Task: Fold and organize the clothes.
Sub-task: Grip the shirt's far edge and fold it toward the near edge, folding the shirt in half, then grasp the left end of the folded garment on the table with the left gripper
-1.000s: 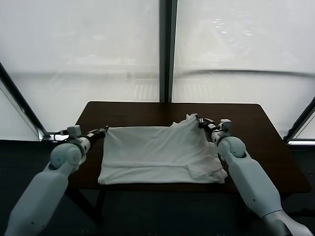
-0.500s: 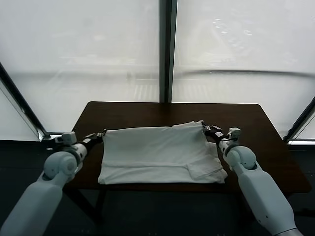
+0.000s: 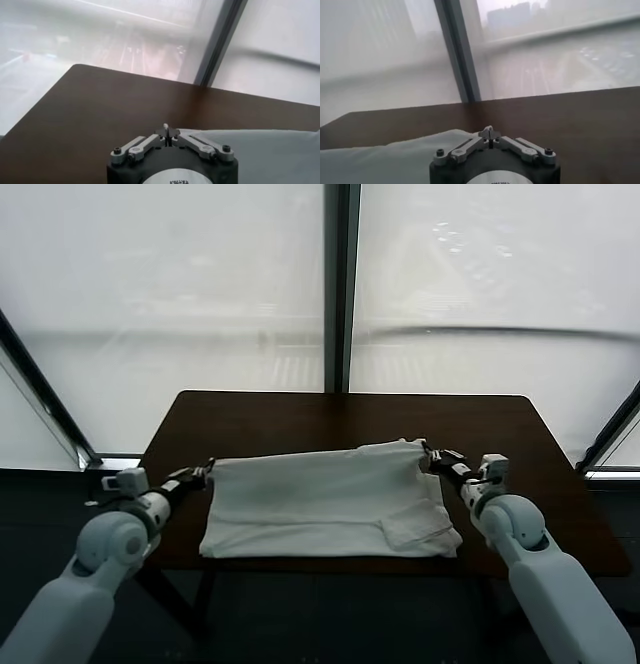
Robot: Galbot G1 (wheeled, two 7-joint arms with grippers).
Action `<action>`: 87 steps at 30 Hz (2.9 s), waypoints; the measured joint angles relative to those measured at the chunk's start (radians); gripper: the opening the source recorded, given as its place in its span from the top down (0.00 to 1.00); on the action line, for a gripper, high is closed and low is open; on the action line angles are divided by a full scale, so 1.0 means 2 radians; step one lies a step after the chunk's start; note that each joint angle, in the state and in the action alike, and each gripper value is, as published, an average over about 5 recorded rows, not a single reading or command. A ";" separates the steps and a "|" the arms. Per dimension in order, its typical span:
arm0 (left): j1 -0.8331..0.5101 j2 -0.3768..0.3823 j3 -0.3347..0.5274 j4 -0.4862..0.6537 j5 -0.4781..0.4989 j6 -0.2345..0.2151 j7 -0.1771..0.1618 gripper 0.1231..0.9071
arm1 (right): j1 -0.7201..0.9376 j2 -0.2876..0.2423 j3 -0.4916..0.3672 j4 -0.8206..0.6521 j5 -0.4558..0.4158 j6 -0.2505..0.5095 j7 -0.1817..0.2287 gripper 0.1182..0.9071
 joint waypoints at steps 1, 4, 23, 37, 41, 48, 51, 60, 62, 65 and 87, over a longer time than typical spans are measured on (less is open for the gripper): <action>0.004 0.000 -0.002 -0.004 0.000 0.001 0.000 0.93 | -0.008 -0.005 0.003 0.010 0.000 -0.004 0.002 0.97; 0.016 0.000 -0.009 -0.017 0.000 0.002 -0.001 0.93 | -0.033 -0.017 0.013 0.039 -0.002 -0.017 0.010 0.97; 0.103 -0.012 -0.040 -0.078 0.024 0.017 -0.003 0.93 | -0.108 -0.037 0.023 0.123 -0.037 -0.061 0.030 0.97; 0.163 -0.019 -0.073 -0.097 0.026 0.013 -0.001 0.92 | -0.117 -0.044 0.019 0.121 -0.035 -0.068 0.028 0.97; 0.173 -0.022 -0.076 -0.098 0.028 0.013 0.000 0.93 | -0.121 -0.046 0.019 0.122 -0.035 -0.071 0.028 0.97; 0.190 -0.031 -0.081 -0.103 0.035 0.019 -0.002 0.93 | -0.131 -0.054 0.023 0.130 -0.035 -0.073 0.027 0.96; 0.196 -0.036 -0.084 -0.109 0.034 0.030 -0.009 0.92 | -0.136 -0.059 0.026 0.136 -0.035 -0.072 0.027 0.86; 0.220 -0.043 -0.104 -0.139 0.030 0.038 -0.036 0.36 | -0.146 -0.071 0.046 0.152 -0.022 -0.060 0.020 0.17; 0.220 -0.041 -0.110 -0.143 0.026 0.037 -0.041 0.19 | -0.140 -0.068 0.047 0.150 -0.020 -0.053 0.022 0.08; 0.211 -0.036 -0.115 -0.140 0.015 0.036 -0.048 0.04 | -0.123 -0.057 0.043 0.140 -0.025 -0.047 0.022 0.01; 0.042 -0.023 -0.021 -0.011 0.005 0.036 -0.047 0.00 | -0.009 0.026 -0.010 -0.010 -0.073 -0.051 0.015 0.01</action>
